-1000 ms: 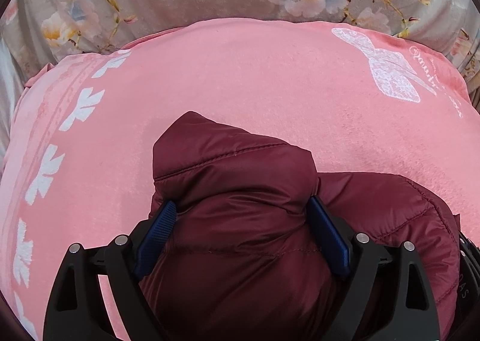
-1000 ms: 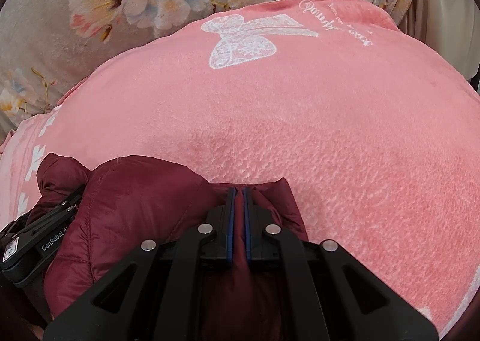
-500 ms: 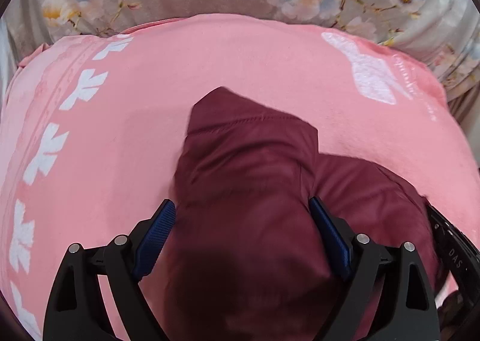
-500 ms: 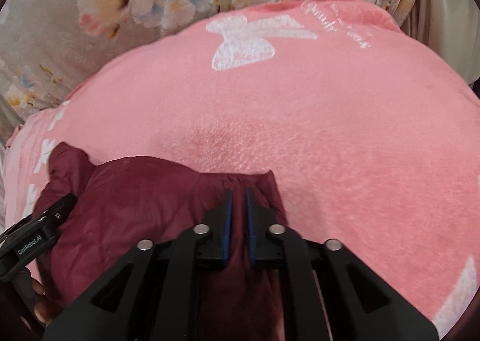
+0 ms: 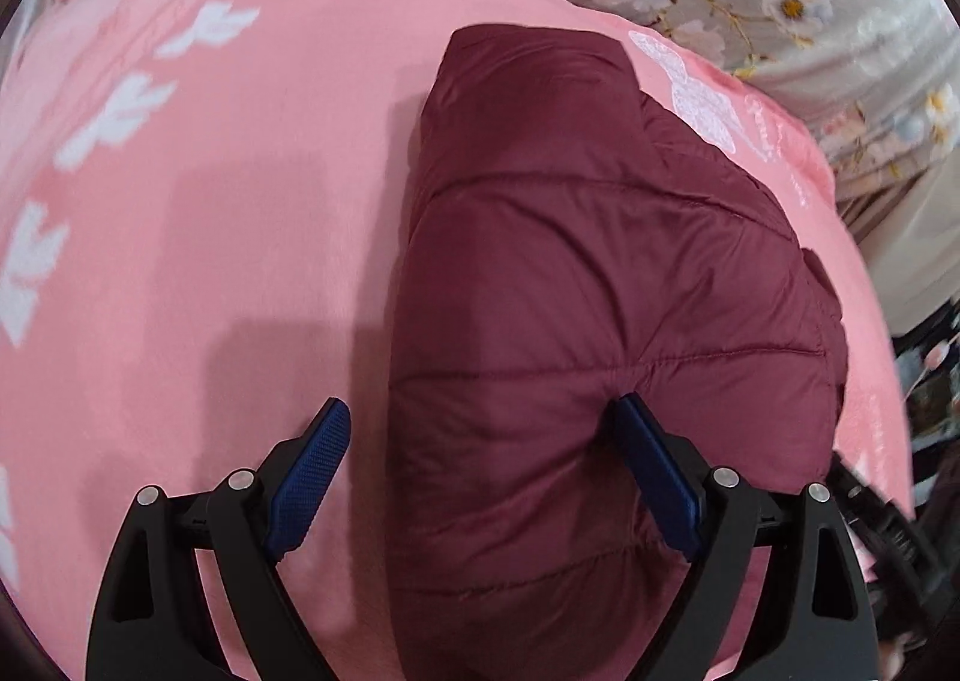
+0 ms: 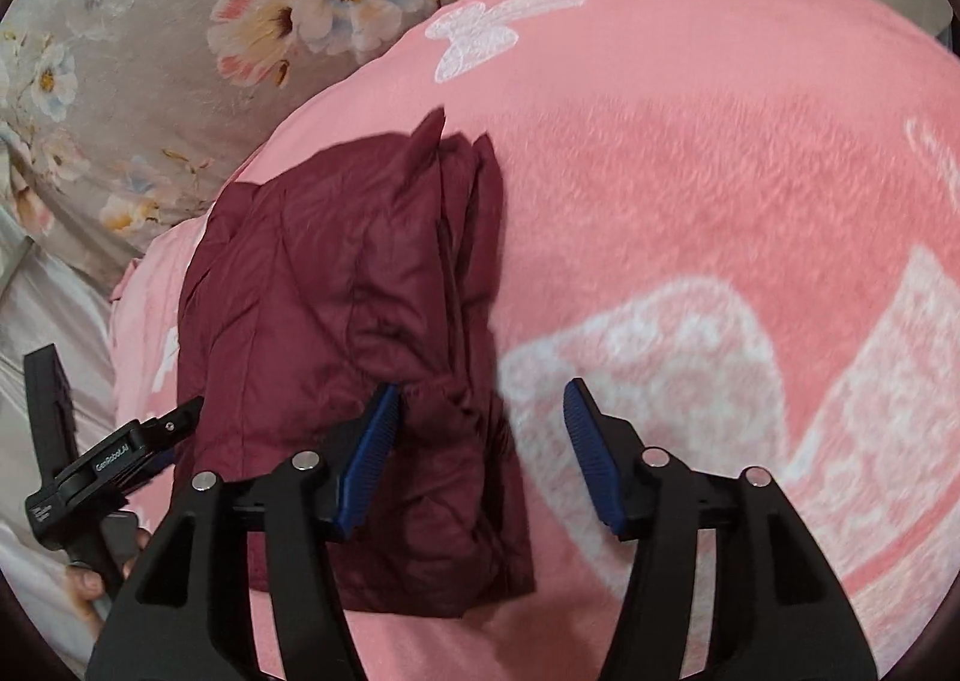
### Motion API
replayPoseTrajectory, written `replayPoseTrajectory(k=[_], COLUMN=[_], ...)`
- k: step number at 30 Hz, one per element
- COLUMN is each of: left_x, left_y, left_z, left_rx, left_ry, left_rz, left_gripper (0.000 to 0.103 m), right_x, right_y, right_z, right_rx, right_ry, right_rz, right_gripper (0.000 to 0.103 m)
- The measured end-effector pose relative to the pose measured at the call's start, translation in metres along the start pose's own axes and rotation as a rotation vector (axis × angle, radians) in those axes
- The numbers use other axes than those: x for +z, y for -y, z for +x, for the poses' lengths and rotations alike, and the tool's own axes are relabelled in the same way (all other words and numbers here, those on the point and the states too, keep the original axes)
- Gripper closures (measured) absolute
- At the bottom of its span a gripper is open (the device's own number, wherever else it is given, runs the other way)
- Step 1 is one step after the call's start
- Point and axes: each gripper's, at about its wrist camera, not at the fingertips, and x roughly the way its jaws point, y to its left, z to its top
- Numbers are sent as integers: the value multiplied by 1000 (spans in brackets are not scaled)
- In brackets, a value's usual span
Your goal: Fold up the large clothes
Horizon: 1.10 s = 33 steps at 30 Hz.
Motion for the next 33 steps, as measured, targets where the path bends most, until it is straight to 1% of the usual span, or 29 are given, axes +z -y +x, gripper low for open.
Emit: replayPoseTrajectory(k=[1,2,5,10,15,18,22,24,25,26,27,29,30,32,33], left_x=[-2,-2,-3,-3,-2,-3,-3,-4,-6,-8,-10,-11,-12,-12,-12], left_y=[-5,-6,-5,2,8,9,9,9,8,7,8,10,10,7,3], left_z=[3,4,7,11,14,15,15,13,11,8,4,-1,-3,-8,-10], left_rx=[-29,-39,-45,-38,-31,-33,-46,-71,-78,-95,-114,-123,-126,-152,-171], left_ry=[-11,-14,-9,19,43,55,59,58,57,58,56,58,58,50,45], left_rz=[-32,-44,-44,-11,24,42,57,66,71,77,83,99,104,103,97], left_gripper=[14,13,10,6,5,5,5,8,11,20,23,34,36,45,46], right_x=[-3,-4,-6,-5,-3,-1,1,2,2,2,2,1,0,-1,-1], right_y=[0,-1,-5,-9,-10,-12,-11,-8,-7,-5,-3,0,1,2,2], right_z=[4,7,12,18,23,25,28,29,29,29,29,26,25,24,24], right_rx=[21,32,41,56,80,96,139,170,187,204,210,226,233,247,254], right_ry=[-9,-8,12,48,68,60,36,26,21,17,17,21,22,22,22], right_rz=[11,17,4,0,-14,-31,-35,-20,-13,-1,8,22,28,38,44], right_gripper=[44,41,36,34,34,36,47,52,59,64,66,74,76,79,79])
